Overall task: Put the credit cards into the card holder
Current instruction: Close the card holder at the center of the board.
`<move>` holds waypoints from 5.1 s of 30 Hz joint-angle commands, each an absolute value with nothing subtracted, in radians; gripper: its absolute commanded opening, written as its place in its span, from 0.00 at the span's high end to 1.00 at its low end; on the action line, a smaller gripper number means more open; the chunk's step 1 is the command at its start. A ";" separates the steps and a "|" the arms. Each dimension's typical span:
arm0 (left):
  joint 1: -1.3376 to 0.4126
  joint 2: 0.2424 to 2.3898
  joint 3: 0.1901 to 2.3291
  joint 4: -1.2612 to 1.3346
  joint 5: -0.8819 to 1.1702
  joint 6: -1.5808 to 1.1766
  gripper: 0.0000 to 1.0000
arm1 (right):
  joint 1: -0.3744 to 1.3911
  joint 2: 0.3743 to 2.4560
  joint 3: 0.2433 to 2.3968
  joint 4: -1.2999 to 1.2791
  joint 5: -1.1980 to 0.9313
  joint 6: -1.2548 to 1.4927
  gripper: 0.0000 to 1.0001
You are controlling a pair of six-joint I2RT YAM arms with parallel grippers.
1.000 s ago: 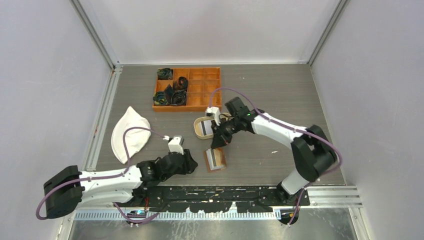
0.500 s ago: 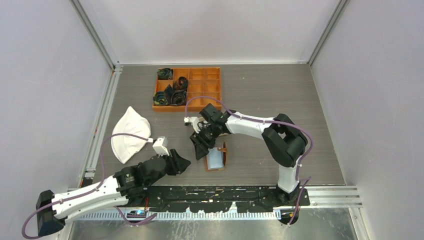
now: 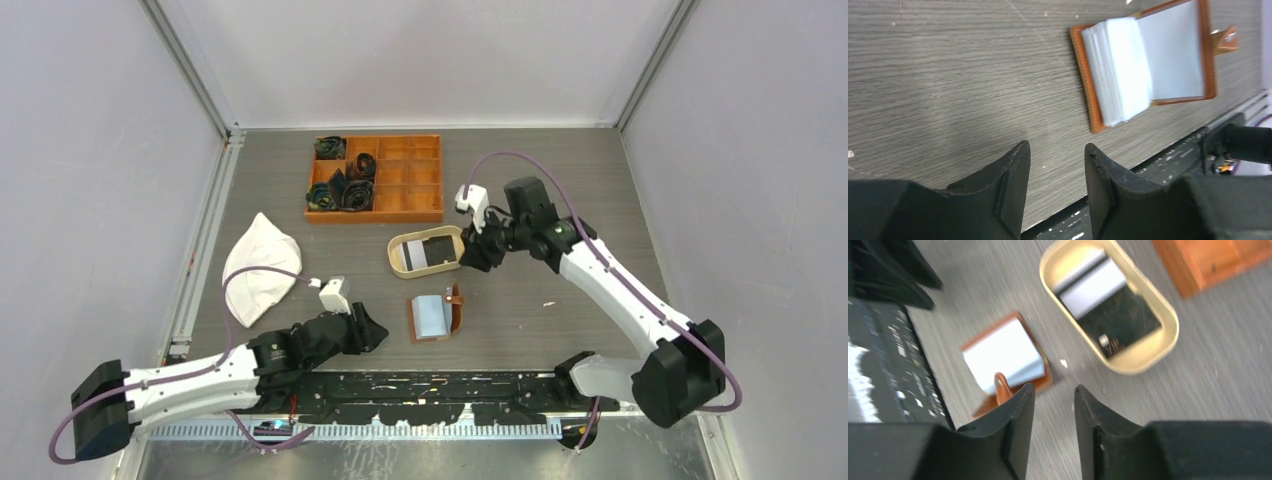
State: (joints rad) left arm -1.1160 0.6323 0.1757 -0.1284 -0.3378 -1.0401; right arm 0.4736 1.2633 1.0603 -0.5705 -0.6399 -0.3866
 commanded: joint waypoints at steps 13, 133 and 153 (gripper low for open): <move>-1.112 1.015 0.279 0.171 -0.324 -1.005 0.55 | 0.586 1.543 1.043 -0.780 -0.562 -0.427 0.86; -1.057 1.133 0.399 -0.036 -0.224 -0.805 0.60 | 0.527 1.690 1.189 -0.799 -0.726 -0.084 0.97; -1.117 1.264 0.225 0.865 -0.148 -0.483 0.38 | 0.356 1.651 1.158 -0.712 -1.145 0.095 0.98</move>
State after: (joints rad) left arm -1.1076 1.2148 0.2077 0.6037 -0.1192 -0.5686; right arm 0.3847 1.7241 1.1511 -0.7525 -1.0088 0.0277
